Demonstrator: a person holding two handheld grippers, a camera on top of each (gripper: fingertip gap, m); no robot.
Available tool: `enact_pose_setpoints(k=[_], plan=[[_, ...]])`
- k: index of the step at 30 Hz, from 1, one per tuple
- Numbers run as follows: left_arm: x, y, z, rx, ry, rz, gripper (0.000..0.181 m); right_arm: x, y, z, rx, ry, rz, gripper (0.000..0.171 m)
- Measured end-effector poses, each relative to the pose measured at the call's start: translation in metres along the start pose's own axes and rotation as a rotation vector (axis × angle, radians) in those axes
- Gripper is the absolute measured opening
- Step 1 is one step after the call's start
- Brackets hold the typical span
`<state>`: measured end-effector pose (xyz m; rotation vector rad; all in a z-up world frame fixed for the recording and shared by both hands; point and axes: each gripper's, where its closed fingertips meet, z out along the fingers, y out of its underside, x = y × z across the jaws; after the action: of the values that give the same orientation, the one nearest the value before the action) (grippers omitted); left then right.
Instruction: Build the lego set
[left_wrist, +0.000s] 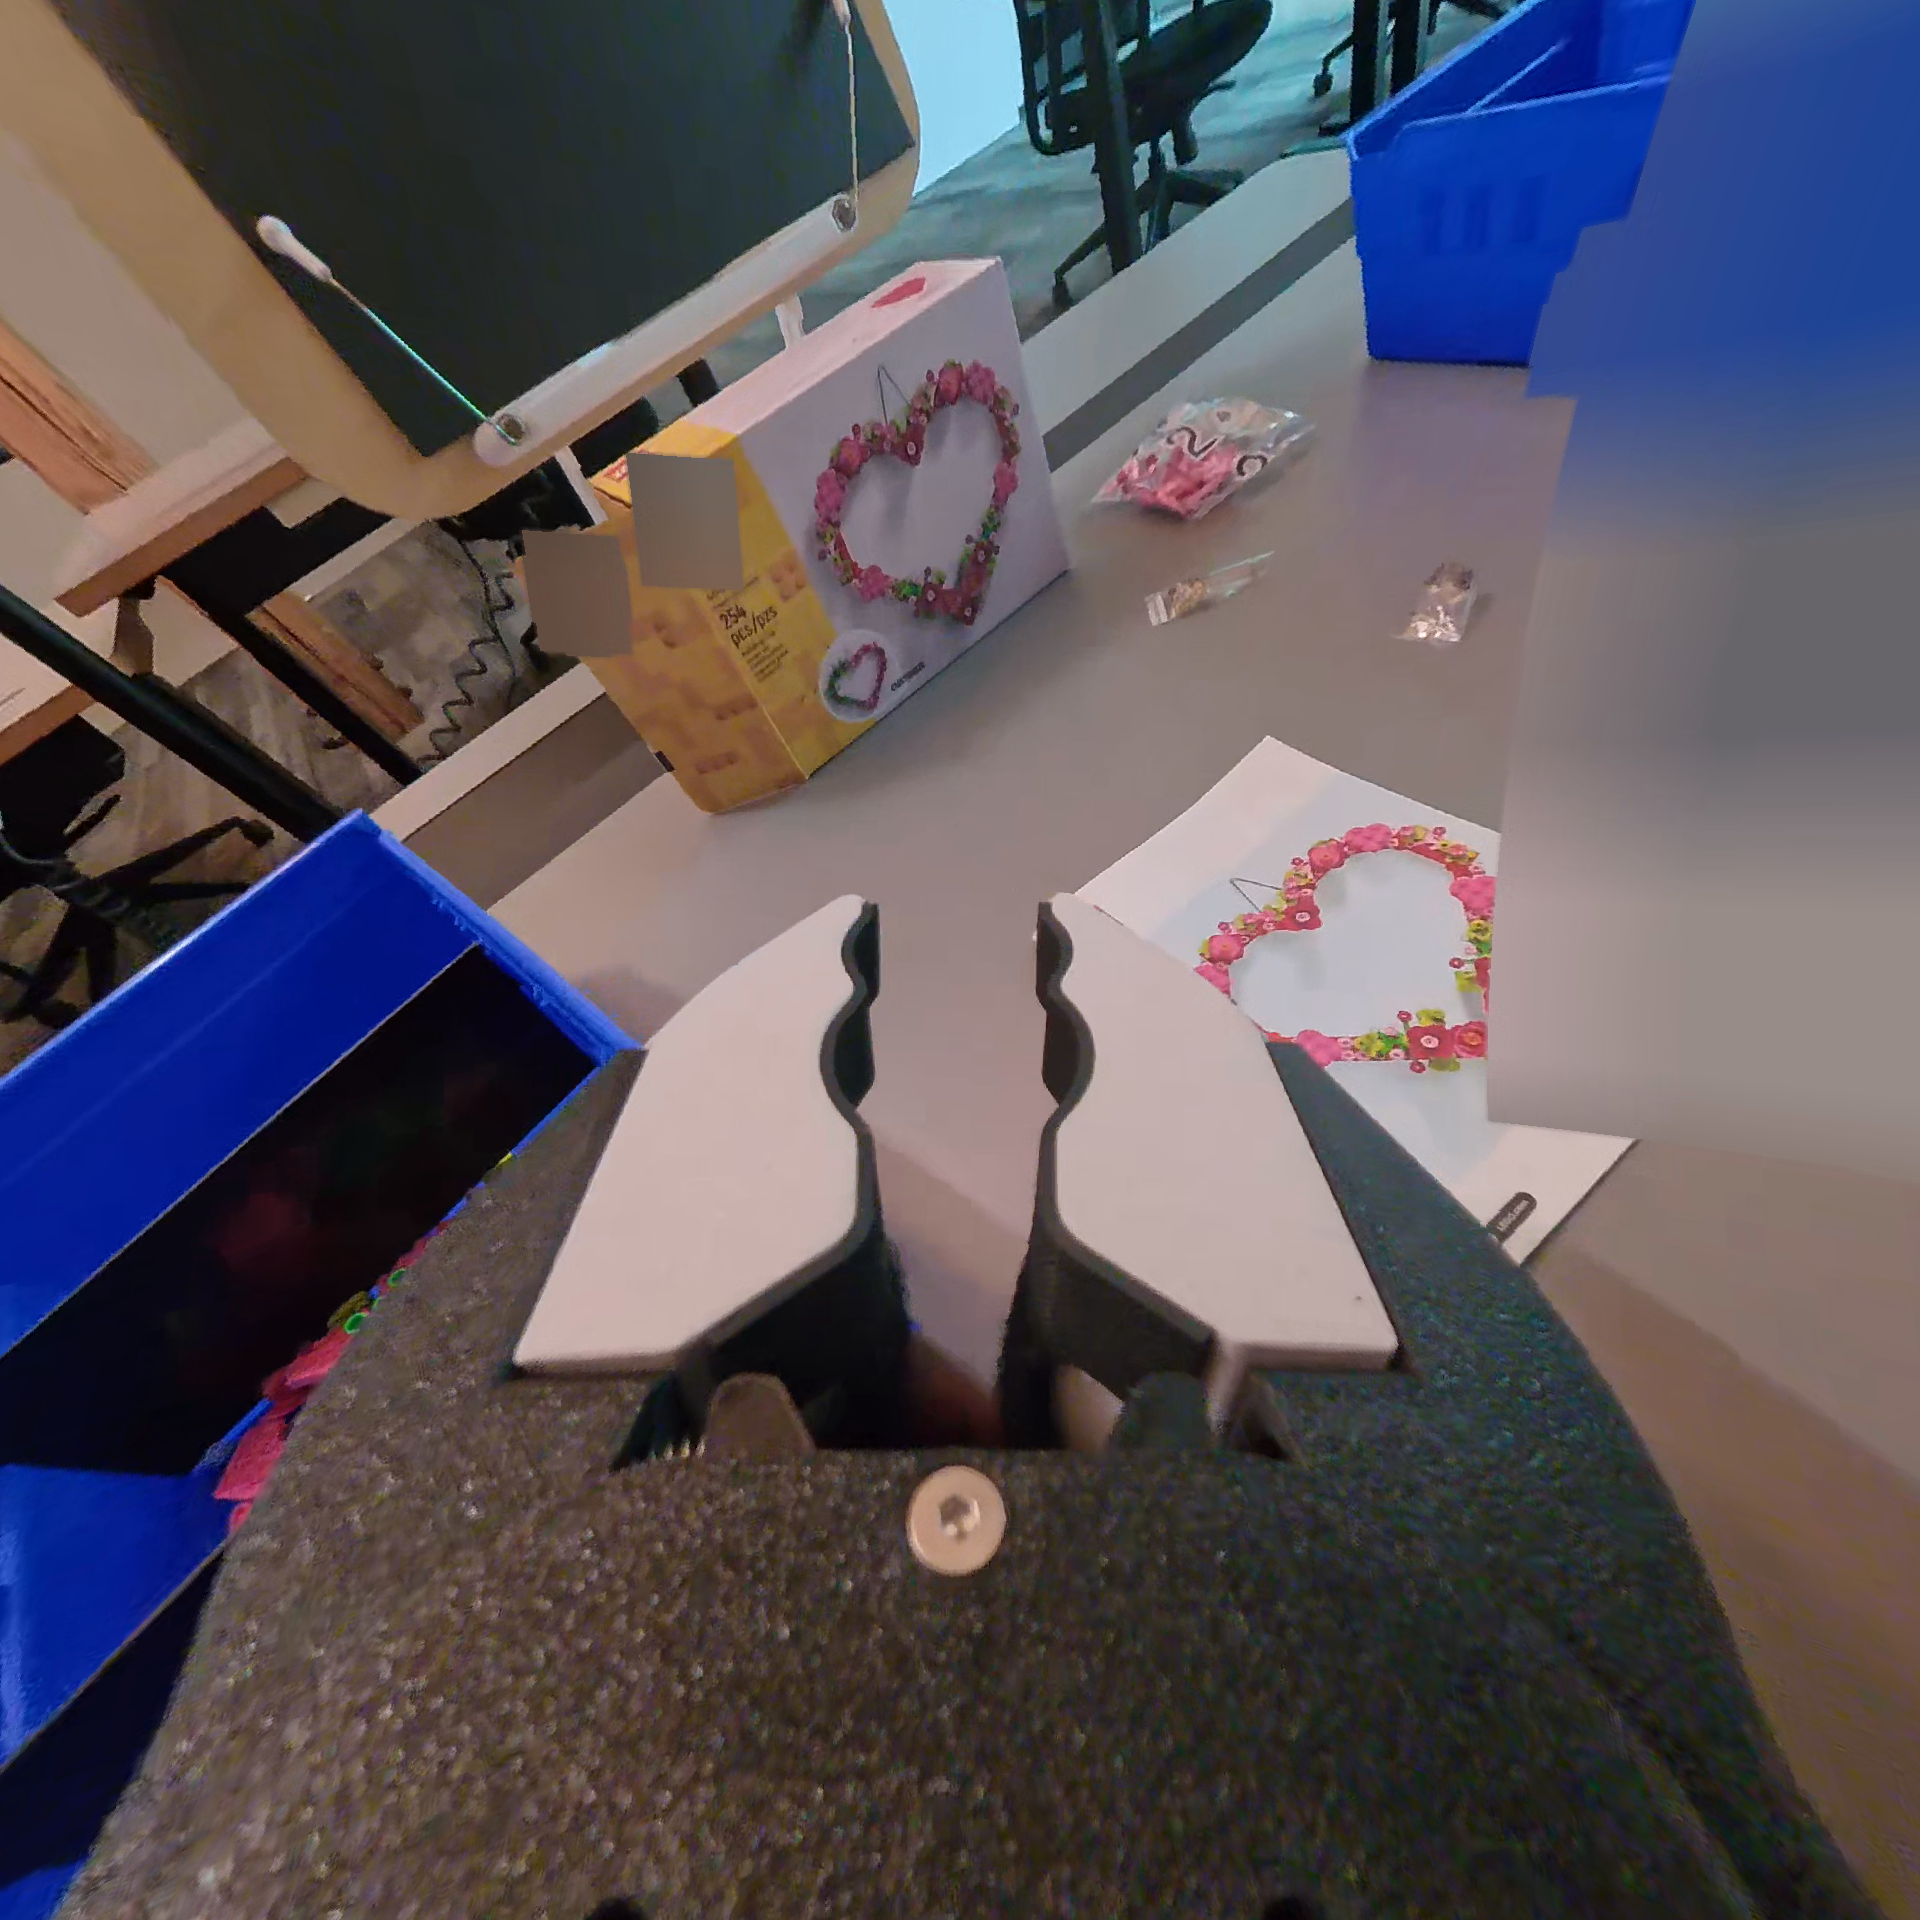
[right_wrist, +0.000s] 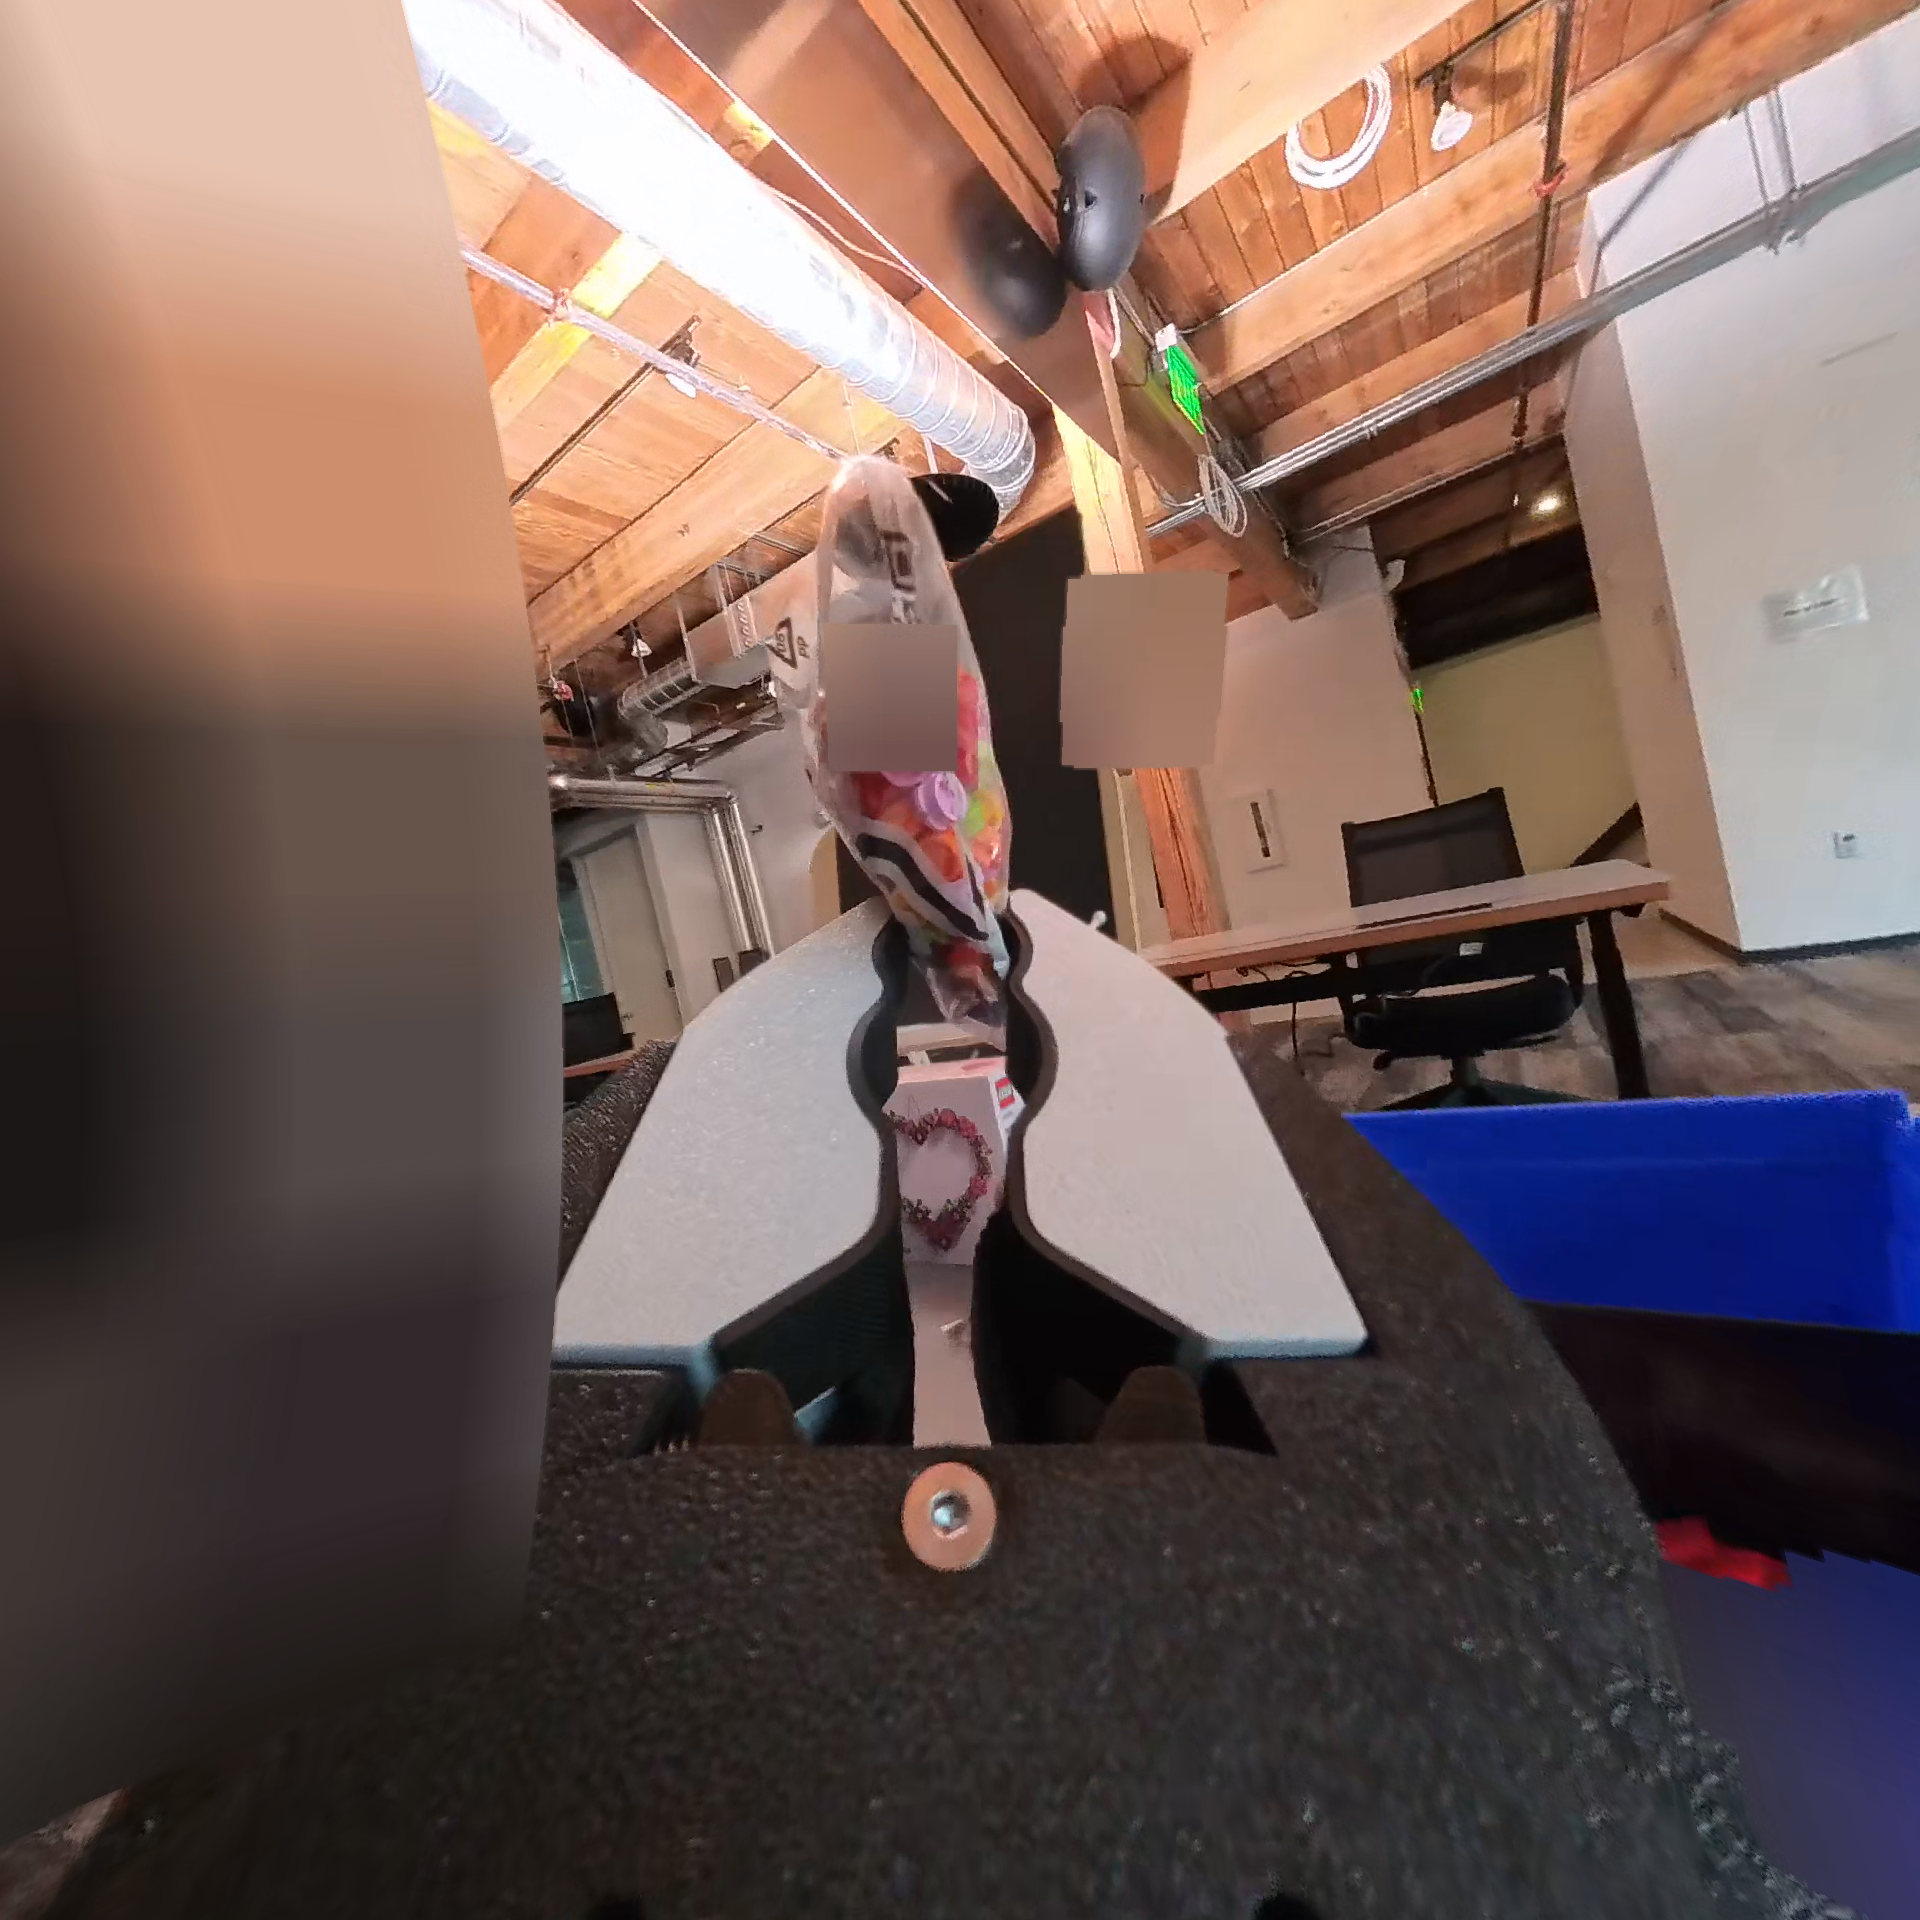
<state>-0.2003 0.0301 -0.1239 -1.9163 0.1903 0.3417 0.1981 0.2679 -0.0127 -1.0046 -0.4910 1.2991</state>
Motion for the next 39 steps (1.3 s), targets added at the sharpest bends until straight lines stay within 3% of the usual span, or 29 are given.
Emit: enact_pose_setpoints(k=[19, 24, 27, 39], plan=[[-0.009, 0.006, 0.004, 0.004, -0.049, 0.019, 0.029, 0.036, 0.020, 0.025, -0.041, 0.079, 0.016, 0.016], [-0.013, 0.009, 0.000, 0.010, -0.063, 0.037, 0.028, 0.105, 0.026, 0.028, -0.234, 0.376, -0.313, 0.015], [-0.016, 0.010, -0.004, 0.017, -0.075, 0.032, 0.028, 0.132, 0.038, 0.036, -0.347, 0.459, -0.452, 0.015], [-0.025, 0.022, -0.019, 0.022, -0.118, 0.035, 0.027, 0.181, 0.114, 0.062, -0.754, 0.455, -0.278, 0.016]])
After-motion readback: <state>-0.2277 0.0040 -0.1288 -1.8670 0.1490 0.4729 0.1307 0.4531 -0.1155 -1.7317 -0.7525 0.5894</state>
